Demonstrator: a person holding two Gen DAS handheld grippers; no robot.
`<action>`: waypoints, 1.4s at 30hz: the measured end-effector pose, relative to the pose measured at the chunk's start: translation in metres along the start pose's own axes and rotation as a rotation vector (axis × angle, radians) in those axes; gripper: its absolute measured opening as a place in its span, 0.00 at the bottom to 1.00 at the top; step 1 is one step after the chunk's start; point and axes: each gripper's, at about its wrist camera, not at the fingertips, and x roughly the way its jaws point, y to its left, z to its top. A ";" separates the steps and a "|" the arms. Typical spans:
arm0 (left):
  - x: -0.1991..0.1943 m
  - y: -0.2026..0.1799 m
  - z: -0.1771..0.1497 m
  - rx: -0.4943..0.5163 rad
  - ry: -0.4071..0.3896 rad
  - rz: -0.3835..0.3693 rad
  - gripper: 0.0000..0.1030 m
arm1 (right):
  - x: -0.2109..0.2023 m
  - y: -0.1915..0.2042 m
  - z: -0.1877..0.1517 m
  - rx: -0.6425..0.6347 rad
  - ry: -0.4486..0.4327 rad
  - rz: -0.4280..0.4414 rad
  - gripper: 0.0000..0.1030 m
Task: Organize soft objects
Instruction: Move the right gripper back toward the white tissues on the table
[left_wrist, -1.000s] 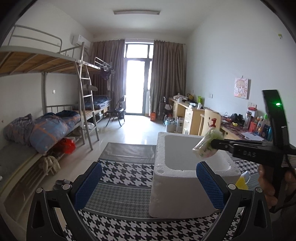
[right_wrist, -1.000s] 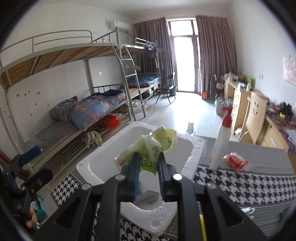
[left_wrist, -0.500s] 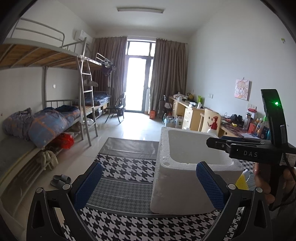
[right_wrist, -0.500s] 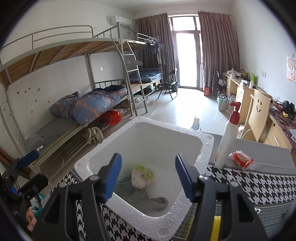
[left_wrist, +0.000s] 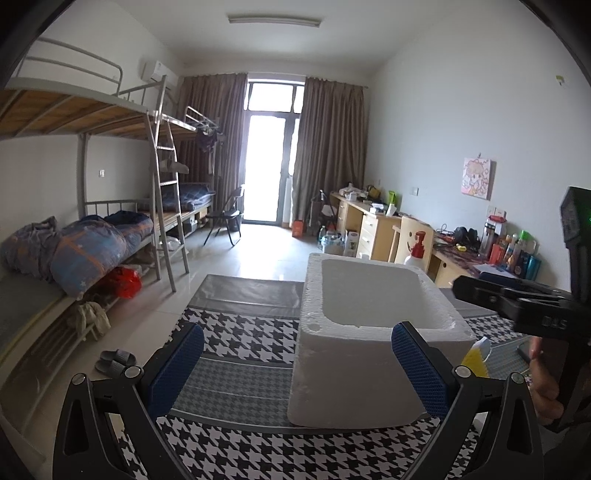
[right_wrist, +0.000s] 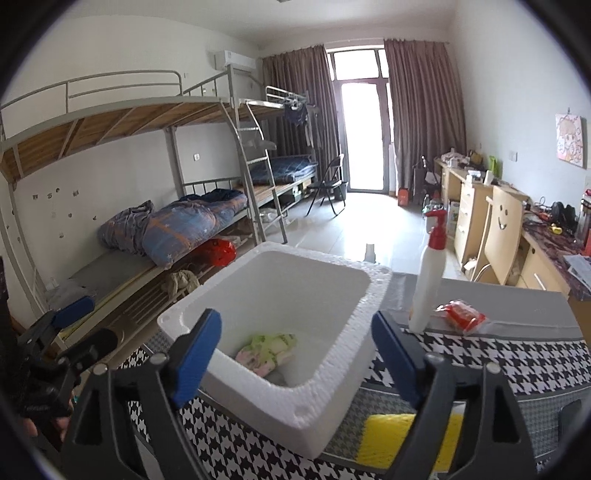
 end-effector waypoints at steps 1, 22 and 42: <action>-0.001 -0.002 0.000 0.002 -0.001 -0.001 0.99 | -0.003 0.000 -0.002 0.000 -0.007 0.003 0.87; -0.012 -0.052 -0.019 0.089 -0.026 -0.097 0.99 | -0.057 -0.028 -0.046 0.031 -0.117 -0.075 0.91; -0.005 -0.096 -0.042 0.150 -0.001 -0.222 0.99 | -0.088 -0.066 -0.105 0.151 -0.122 -0.192 0.91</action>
